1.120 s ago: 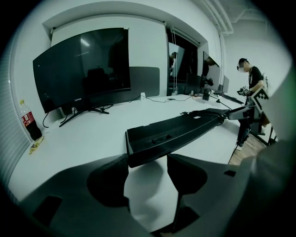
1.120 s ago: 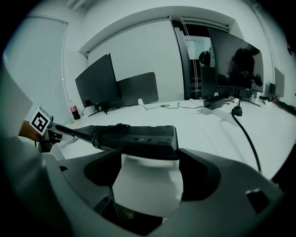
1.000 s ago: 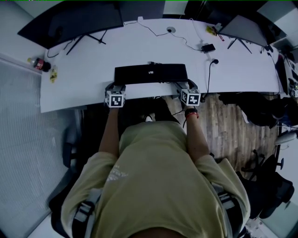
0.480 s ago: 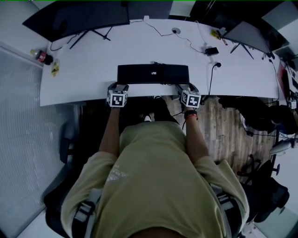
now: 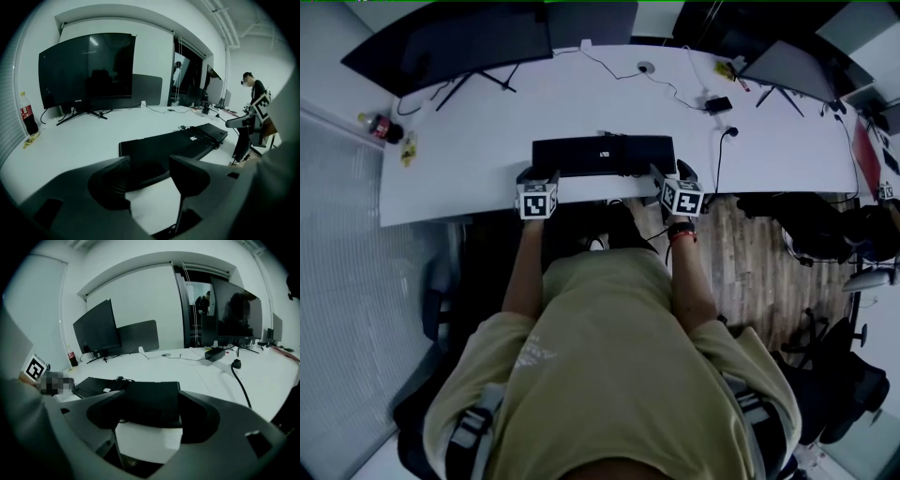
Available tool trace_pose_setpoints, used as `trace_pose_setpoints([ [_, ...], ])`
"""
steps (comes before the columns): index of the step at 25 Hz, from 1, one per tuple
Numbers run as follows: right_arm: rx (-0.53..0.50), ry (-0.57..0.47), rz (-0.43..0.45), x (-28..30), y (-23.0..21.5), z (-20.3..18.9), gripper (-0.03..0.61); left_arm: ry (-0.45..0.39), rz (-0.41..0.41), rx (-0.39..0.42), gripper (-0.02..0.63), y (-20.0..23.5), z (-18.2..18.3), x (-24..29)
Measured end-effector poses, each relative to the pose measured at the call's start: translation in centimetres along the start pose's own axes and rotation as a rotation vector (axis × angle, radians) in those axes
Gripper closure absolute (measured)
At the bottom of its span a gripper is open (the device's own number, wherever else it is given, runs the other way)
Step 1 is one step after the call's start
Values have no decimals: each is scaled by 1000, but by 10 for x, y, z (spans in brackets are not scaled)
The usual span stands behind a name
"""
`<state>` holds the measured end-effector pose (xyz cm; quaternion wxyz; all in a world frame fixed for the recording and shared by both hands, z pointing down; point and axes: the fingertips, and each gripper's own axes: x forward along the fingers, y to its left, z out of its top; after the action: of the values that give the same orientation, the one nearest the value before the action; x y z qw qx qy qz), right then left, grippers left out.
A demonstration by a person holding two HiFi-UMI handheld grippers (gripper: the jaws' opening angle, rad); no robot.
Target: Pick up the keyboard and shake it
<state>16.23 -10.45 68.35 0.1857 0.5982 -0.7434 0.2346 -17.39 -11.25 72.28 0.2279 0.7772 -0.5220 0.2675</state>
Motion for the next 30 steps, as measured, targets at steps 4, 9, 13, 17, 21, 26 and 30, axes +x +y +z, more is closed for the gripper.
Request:
trace_pose_setpoints([
  [4, 8, -69, 22, 1, 9, 38, 222, -70, -29, 7, 355, -9, 34, 0],
  [9, 7, -113, 62, 9, 21, 77, 230, -135, -37, 15, 378, -11, 80, -2],
  [13, -5, -136, 95, 16, 34, 107, 248, -183, -51, 11, 395, -12, 114, -2],
  [17, -13, -165, 132, 21, 45, 135, 276, -223, -63, 17, 413, -18, 147, -2],
  [21, -25, -196, 153, 27, 50, 160, 298, -263, -79, 22, 436, -27, 175, 2],
  [26, -44, -231, 164, 33, 52, 189, 333, -299, -92, 40, 461, -36, 207, 6],
  [30, -49, -254, 171, 38, 51, 207, 360, -325, -107, 40, 476, -42, 229, 7],
])
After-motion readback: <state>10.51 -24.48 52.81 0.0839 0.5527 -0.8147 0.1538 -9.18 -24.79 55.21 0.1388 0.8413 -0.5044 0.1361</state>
